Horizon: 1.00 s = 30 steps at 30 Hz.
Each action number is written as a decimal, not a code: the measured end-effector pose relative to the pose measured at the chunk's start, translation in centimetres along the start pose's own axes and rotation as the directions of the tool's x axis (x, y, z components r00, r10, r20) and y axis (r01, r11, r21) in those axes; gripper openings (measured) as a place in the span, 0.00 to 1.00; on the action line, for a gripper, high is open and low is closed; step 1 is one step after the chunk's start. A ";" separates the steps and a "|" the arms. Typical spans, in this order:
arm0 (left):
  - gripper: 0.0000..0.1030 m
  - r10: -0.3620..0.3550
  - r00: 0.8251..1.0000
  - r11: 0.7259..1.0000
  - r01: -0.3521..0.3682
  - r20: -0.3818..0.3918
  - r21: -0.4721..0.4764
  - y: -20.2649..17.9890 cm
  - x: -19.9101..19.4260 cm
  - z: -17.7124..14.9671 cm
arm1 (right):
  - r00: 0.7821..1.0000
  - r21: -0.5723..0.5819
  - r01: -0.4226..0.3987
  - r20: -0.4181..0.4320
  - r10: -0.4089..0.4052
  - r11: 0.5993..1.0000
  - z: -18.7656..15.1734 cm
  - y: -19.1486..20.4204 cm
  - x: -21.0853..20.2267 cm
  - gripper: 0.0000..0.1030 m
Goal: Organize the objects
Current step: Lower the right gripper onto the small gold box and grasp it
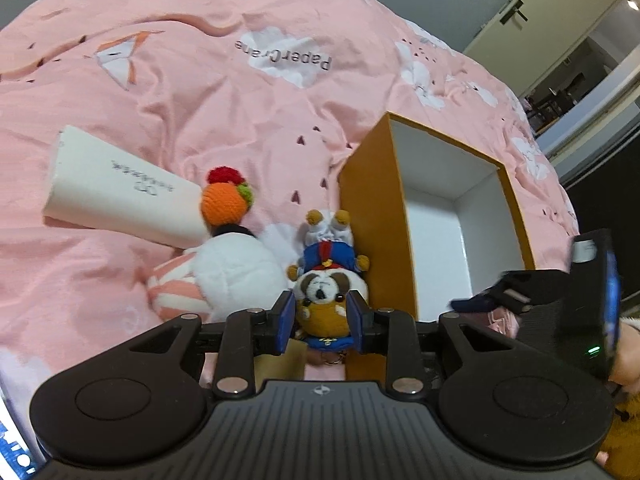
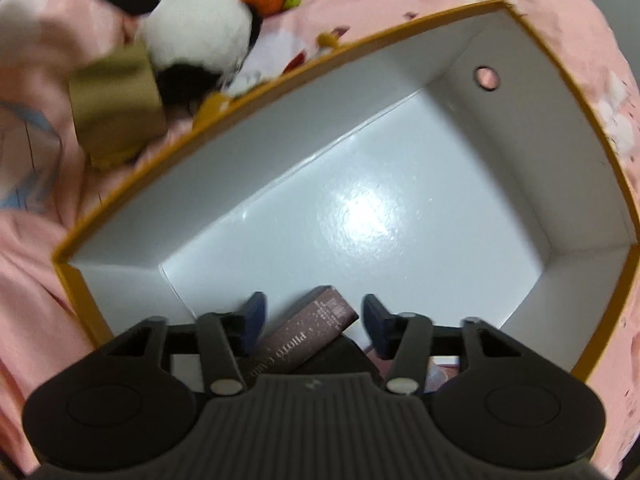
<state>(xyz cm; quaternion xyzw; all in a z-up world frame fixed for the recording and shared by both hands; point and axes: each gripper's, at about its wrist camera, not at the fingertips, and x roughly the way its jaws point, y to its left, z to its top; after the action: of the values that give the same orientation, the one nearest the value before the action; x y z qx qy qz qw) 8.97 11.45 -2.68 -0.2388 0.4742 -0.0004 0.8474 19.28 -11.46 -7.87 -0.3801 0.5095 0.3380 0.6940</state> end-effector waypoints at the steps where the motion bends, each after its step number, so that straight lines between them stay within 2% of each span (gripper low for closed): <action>1: 0.34 0.010 1.000 1.000 -0.010 0.007 -0.003 0.2 -0.2 -0.1 | 1.000 0.034 0.000 0.029 -0.001 0.999 -0.3 -0.3 -0.7 0.68; 3: 0.34 0.024 1.000 1.000 -0.024 0.018 0.004 0.4 -0.7 -0.2 | 0.996 0.104 0.002 0.088 -0.011 0.995 -0.8 -0.9 -2.1 0.68; 6: 0.34 0.033 0.999 0.999 -0.034 0.027 0.016 0.5 -1.3 -0.5 | 0.976 0.229 -0.032 0.219 -0.019 0.973 -1.8 -1.4 -5.1 0.68; 10: 0.34 0.065 0.997 0.996 -0.067 0.035 0.065 0.4 -1.9 -1.1 | 0.915 0.343 -0.138 0.403 -0.012 0.929 -3.2 -1.1 -8.4 0.67; 14: 0.34 0.126 0.992 0.984 -0.128 0.031 0.127 0.2 -2.0 -1.9 | 0.865 0.338 -0.192 0.502 -0.004 0.921 -2.7 1.5 -9.6 0.66; 17: 0.39 0.118 0.993 0.982 -0.114 -0.016 0.152 0.6 -1.6 -2.5 | 0.846 0.293 -0.236 0.531 0.048 0.927 -1.1 2.9 -8.6 0.60; 21: 0.40 0.156 0.987 0.978 -0.148 -0.042 0.148 1.3 -1.5 -3.0 | 0.866 0.182 -0.218 0.490 0.104 0.959 0.7 6.4 -7.1 0.51; 23: 0.40 0.189 0.980 0.971 -0.176 -0.069 0.161 1.7 -1.2 -3.1 | 0.880 0.101 -0.197 0.456 0.131 0.975 1.5 8.0 -6.7 0.50; 27: 0.40 0.193 0.975 0.971 -0.174 -0.109 0.161 2.5 -0.7 -3.7 | 0.906 -0.048 -0.177 0.383 0.182 0.983 3.4 10.7 -4.6 0.49; 30: 0.38 0.227 0.966 0.963 -0.204 -0.125 0.173 3.2 -0.3 -4.0 | 0.926 -0.101 -0.136 0.340 0.162 0.986 4.4 12.2 -3.5 0.50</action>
<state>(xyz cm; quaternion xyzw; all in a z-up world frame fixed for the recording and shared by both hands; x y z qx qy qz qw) 4.90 12.68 -5.50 -0.1168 0.5555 0.0372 0.8224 9.93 -2.03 -5.91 -0.3007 0.3935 0.4703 0.7305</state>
